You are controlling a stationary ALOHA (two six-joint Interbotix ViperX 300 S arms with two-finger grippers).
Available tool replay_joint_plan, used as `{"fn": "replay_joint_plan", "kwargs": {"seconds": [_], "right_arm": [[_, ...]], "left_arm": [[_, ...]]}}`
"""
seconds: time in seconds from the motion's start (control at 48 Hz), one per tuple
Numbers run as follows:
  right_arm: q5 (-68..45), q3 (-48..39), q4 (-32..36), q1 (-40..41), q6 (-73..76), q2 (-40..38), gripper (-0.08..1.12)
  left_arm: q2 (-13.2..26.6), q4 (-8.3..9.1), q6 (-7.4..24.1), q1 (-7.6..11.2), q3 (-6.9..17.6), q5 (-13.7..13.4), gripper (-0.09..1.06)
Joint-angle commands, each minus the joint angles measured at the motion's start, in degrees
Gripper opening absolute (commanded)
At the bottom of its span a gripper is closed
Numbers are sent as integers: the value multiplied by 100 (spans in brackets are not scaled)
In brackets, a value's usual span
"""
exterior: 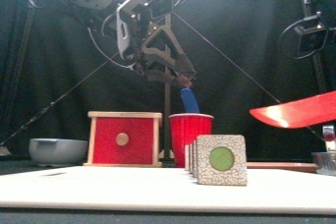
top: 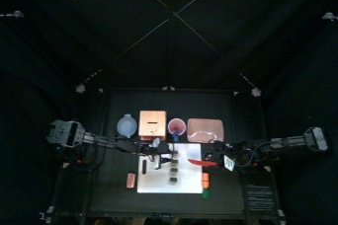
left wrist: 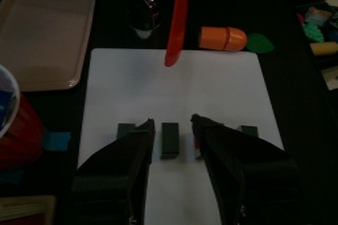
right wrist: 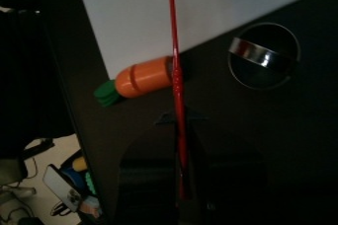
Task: Place sushi on board then cut the sushi with the knife then place the pieces on the plate
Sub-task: Place the 4 sushi pieces on the plate
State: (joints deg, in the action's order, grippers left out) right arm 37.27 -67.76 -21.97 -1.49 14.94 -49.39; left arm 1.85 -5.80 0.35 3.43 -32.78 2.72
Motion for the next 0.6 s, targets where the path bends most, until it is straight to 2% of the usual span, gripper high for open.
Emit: {"fn": "replay_joint_plan", "kwargs": {"seconds": [0.021,0.292,0.458,0.604], "right_arm": [[167,53,272,18,325,-53,40],[229,-18,290,-70,624,-70,53],[325,26,220,-105,615,-62,66],[439,123,334,-97,615,-70,73]], "left_arm": [[-26,18,-9,-26,79,97,75],[-44,9,-26,-79,-88,97,75],[-132,-123,-35,-88,-176,97,75],[-237,-141,-35,-88,-255,114,75]]}}
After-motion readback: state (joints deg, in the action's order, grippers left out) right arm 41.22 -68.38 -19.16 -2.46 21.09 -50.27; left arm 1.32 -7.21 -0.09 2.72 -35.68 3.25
